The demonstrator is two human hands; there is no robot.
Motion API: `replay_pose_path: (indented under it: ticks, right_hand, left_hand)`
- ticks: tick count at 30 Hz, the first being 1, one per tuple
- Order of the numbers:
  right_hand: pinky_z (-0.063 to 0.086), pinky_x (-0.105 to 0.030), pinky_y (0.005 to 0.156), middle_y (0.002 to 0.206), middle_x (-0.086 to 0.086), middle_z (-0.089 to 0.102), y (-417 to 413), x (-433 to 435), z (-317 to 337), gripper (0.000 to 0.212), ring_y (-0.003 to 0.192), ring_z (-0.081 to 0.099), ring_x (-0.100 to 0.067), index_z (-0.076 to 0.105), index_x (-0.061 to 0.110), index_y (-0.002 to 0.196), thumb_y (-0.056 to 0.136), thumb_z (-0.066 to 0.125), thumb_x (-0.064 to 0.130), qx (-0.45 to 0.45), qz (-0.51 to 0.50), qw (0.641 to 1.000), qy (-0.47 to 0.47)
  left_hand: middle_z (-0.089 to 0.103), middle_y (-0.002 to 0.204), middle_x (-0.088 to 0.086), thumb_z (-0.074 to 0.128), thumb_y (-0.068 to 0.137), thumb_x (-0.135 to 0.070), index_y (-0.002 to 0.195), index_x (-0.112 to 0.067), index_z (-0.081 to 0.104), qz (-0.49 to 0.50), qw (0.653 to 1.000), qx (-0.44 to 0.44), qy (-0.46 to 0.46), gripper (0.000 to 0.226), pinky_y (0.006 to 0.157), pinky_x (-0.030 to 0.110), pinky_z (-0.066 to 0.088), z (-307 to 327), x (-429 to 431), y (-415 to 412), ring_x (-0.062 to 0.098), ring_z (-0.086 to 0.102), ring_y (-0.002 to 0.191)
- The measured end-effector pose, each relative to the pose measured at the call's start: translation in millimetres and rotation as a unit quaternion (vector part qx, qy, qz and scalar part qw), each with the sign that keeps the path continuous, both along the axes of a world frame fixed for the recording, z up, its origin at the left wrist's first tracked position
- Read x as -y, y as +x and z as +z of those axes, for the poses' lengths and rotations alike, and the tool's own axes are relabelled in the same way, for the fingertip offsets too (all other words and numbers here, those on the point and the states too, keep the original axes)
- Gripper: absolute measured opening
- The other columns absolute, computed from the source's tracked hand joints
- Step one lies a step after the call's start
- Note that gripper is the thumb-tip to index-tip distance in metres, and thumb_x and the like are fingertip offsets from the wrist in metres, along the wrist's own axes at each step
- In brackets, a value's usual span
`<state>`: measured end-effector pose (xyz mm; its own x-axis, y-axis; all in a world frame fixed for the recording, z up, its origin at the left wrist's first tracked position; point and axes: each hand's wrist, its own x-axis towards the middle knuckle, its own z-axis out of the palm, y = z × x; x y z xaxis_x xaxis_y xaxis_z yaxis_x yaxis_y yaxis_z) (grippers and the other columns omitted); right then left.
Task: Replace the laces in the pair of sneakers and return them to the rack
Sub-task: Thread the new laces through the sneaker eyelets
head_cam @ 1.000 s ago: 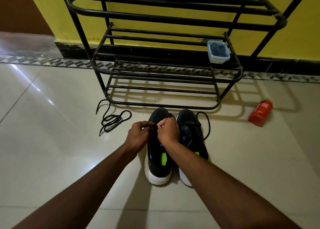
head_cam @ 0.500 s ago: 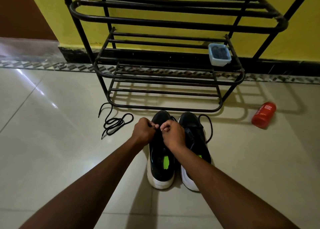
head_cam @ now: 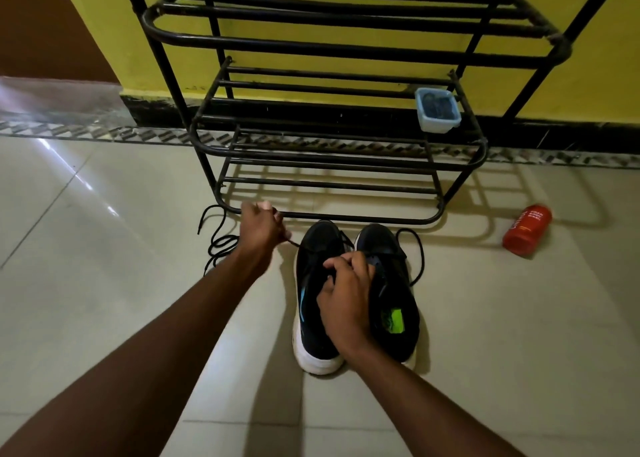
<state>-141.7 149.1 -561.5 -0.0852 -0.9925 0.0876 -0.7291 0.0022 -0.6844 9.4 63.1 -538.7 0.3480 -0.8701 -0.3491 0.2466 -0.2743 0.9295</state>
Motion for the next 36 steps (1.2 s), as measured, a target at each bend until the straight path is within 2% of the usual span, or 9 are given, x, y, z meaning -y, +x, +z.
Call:
replay_pose_path:
  ticks: [2, 6, 9, 11, 13, 16, 19, 24, 36]
  right_hand:
    - [0.042, -0.034, 0.105, 0.116, 0.005, 0.049, 1.0, -2.1, 0.3, 0.032, 0.113, 0.042, -0.017, 0.068, 0.016, 0.11, 0.085, 0.059, -0.003, 0.001, 0.001, 1.0, -0.014]
    - [0.035, -0.026, 0.108, 0.121, 0.003, 0.051, 3.0, -3.6, 1.4, 0.031, 0.115, 0.045, -0.016, 0.067, 0.013, 0.115, 0.089, 0.057, 0.0, -0.005, 0.007, 1.0, -0.012]
    - [0.033, -0.023, 0.108, 0.124, 0.002, 0.051, 2.7, -2.3, 2.5, 0.035, 0.117, 0.05, -0.019, 0.066, 0.01, 0.118, 0.088, 0.055, -0.002, 0.0, 0.016, 1.0, 0.0]
    - [0.033, -0.02, 0.107, 0.125, 0.002, 0.051, 3.9, -2.6, 3.1, 0.037, 0.116, 0.052, -0.019, 0.066, 0.009, 0.119, 0.088, 0.054, -0.005, 0.007, 0.017, 1.0, 0.008]
    - [0.036, -0.023, 0.11, 0.125, 0.001, 0.05, 4.4, -2.9, 3.1, 0.038, 0.117, 0.052, -0.019, 0.065, 0.008, 0.121, 0.088, 0.053, -0.006, 0.013, 0.01, 1.0, 0.009]
    - [0.041, -0.034, 0.11, 0.125, -0.001, 0.049, 6.2, -2.6, 1.4, 0.04, 0.116, 0.054, -0.023, 0.063, 0.006, 0.123, 0.087, 0.051, -0.008, 0.005, 0.007, 1.0, -0.002]
    - [0.041, -0.036, 0.11, 0.125, -0.003, 0.05, 6.4, -2.4, -0.6, 0.042, 0.116, 0.054, -0.024, 0.063, 0.006, 0.122, 0.085, 0.053, -0.01, -0.018, 0.008, 1.0, -0.008]
    - [0.041, -0.04, 0.109, 0.123, -0.007, 0.051, 6.3, 2.3, -6.4, 0.03, 0.117, 0.052, -0.028, 0.064, 0.005, 0.119, 0.091, 0.055, 0.0, -0.006, 0.017, 1.0, -0.01]
    - [0.019, -0.064, 0.107, 0.122, 0.001, 0.062, -34.2, 72.5, 28.3, 0.077, 0.123, 0.053, -0.025, 0.028, 0.028, 0.145, 0.08, 0.068, 0.021, -0.322, 0.175, 0.92, 0.135]
  left_hand:
    - [0.052, 0.083, 0.001, 0.04, 0.107, -0.017, 0.101, -0.021, 0.041, -0.123, 0.95, 0.265, -0.109, 0.007, 0.056, 0.028, 0.037, 2.8, -0.9, 17.3, 0.014, 0.045, 0.065]
    - [0.052, 0.1, -0.001, 0.062, 0.096, -0.028, 0.108, -0.022, 0.068, -0.384, 0.552, 0.728, -0.132, 0.015, 0.069, 0.032, 0.037, -1.0, -2.0, 53.4, 0.023, 0.056, 0.098]
    - [0.052, 0.091, -0.002, 0.054, 0.095, -0.022, 0.08, -0.025, 0.07, -0.285, 0.714, 0.612, -0.187, 0.022, 0.073, 0.036, 0.04, 18.5, -1.9, 56.1, 0.025, 0.057, 0.093]
    - [0.062, 0.09, 0.001, 0.045, 0.105, -0.018, 0.079, -0.022, 0.061, -0.17, 0.917, 0.312, -0.182, 0.031, 0.078, 0.034, 0.046, 41.7, -1.4, 49.2, 0.02, 0.061, 0.091]
    - [0.062, 0.078, 0.004, 0.035, 0.11, -0.018, 0.082, -0.016, 0.051, -0.112, 0.976, 0.057, -0.177, 0.032, 0.067, 0.03, 0.05, 63.5, -1.1, 41.3, 0.02, 0.061, 0.074]
    - [0.051, 0.067, 0.001, 0.032, 0.111, -0.028, 0.091, -0.015, 0.044, -0.121, 0.922, 0.291, -0.225, 0.026, 0.047, 0.028, 0.037, 79.8, -5.6, 48.7, 0.015, 0.044, 0.054]
    - [0.067, 0.104, 0.006, 0.054, 0.102, -0.033, 0.116, -0.016, 0.046, -0.239, 0.692, 0.659, -0.172, 0.024, 0.061, 0.039, 0.053, 84.6, -0.5, 65.7, 0.024, 0.063, 0.081]
    - [0.064, 0.118, 0.009, 0.083, 0.079, -0.025, 0.127, -0.019, 0.036, -0.344, 0.582, 0.731, -0.092, 0.067, 0.073, 0.046, 0.058, 84.0, -5.3, 68.6, 0.03, 0.064, 0.097]
    - [0.074, 0.071, -0.013, 0.078, 0.086, -0.037, 0.089, -0.028, 0.072, -0.321, 0.798, 0.494, -0.132, 0.011, 0.076, 0.039, 0.059, 116.3, -30.5, 26.4, 0.0, 0.07, 0.072]
